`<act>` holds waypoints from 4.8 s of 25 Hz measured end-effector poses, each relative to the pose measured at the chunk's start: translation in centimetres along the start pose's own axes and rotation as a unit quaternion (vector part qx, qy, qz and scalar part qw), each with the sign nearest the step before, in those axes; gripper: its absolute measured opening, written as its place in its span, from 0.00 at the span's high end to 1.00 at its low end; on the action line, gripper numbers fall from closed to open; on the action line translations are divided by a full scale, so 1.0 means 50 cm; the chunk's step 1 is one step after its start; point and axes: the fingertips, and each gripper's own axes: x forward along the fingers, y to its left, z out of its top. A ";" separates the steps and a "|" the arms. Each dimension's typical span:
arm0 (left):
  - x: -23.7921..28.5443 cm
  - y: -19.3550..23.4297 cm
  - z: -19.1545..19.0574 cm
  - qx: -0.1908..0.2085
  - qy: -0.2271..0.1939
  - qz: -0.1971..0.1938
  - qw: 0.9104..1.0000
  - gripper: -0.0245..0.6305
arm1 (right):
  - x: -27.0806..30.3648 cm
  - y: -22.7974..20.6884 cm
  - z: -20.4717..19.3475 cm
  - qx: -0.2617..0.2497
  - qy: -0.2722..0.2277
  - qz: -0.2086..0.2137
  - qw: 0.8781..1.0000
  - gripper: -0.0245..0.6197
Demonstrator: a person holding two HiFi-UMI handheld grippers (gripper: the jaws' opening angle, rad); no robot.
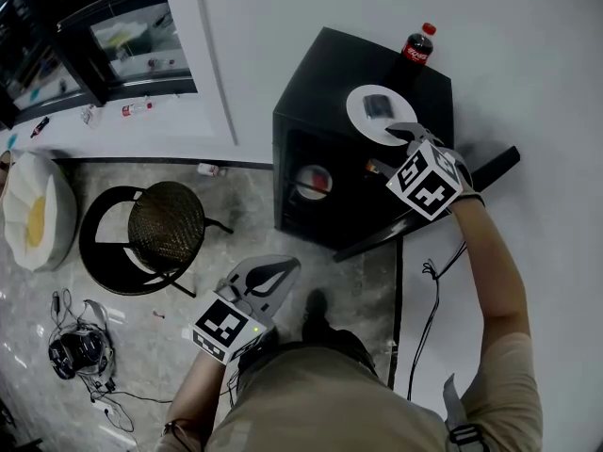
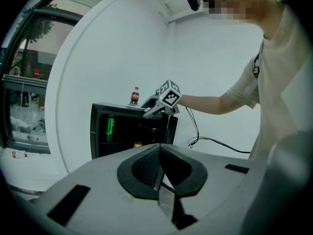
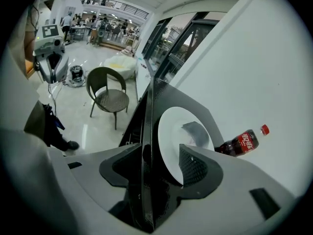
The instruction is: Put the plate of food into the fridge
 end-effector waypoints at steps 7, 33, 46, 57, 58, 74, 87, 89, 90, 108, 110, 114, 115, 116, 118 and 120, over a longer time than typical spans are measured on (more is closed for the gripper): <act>-0.004 0.009 -0.006 -0.006 -0.001 0.001 1.000 0.95 | -0.007 0.005 0.007 0.026 -0.030 -0.019 0.999 0.58; 0.024 0.008 0.024 -0.002 -0.007 -0.009 1.000 0.94 | -0.045 0.017 0.017 -0.028 -0.048 -0.106 0.993 0.82; 0.068 0.008 0.034 -0.004 0.005 -0.034 0.999 0.94 | -0.080 0.032 0.022 -0.062 -0.064 -0.132 0.987 0.87; 0.151 0.071 0.140 -0.162 -0.073 -0.079 0.981 0.94 | -0.089 0.062 0.019 -0.127 -0.071 -0.140 0.979 0.89; 0.161 0.078 0.148 -0.179 -0.077 -0.083 0.977 0.94 | -0.088 0.066 0.017 -0.132 -0.071 -0.137 0.979 0.89; 0.300 0.159 0.222 -0.310 -0.078 -0.086 0.944 0.67 | -0.085 0.071 0.015 -0.133 -0.080 -0.131 0.979 0.88; 0.375 0.155 0.232 -0.355 -0.072 -0.144 0.921 0.67 | -0.086 0.074 0.015 -0.134 -0.087 -0.137 0.978 0.88; 0.377 0.158 0.229 -0.362 -0.072 -0.148 0.917 0.67 | -0.085 0.073 0.015 -0.134 -0.089 -0.136 0.978 0.89; 0.377 0.159 0.228 -0.365 -0.072 -0.152 0.916 0.68 | -0.086 0.073 0.016 -0.134 -0.090 -0.136 0.977 0.89; 0.343 0.159 0.214 -0.433 -0.111 -0.203 0.871 0.77 | -0.099 0.107 0.048 -0.150 -0.115 -0.133 0.973 0.89; 0.335 0.159 0.212 -0.439 -0.115 -0.206 0.867 0.77 | -0.099 0.111 0.054 -0.154 -0.117 -0.134 0.972 0.89; 0.333 0.161 0.211 -0.453 -0.118 -0.204 0.860 0.77 | -0.098 0.113 0.059 -0.157 -0.120 -0.137 0.971 0.89; 0.331 0.162 0.211 -0.454 -0.118 -0.204 0.859 0.77 | -0.098 0.114 0.060 -0.158 -0.121 -0.137 0.970 0.89; 0.329 0.164 0.210 -0.452 -0.119 -0.206 0.860 0.77 | -0.097 0.116 0.062 -0.161 -0.121 -0.138 0.970 0.89; 0.323 0.168 0.207 -0.455 -0.124 -0.208 0.857 0.77 | -0.095 0.123 0.068 -0.167 -0.120 -0.137 0.969 0.89; 0.315 0.166 0.203 -0.468 -0.128 -0.210 0.849 0.77 | -0.094 0.131 0.073 -0.174 -0.120 -0.136 0.968 0.89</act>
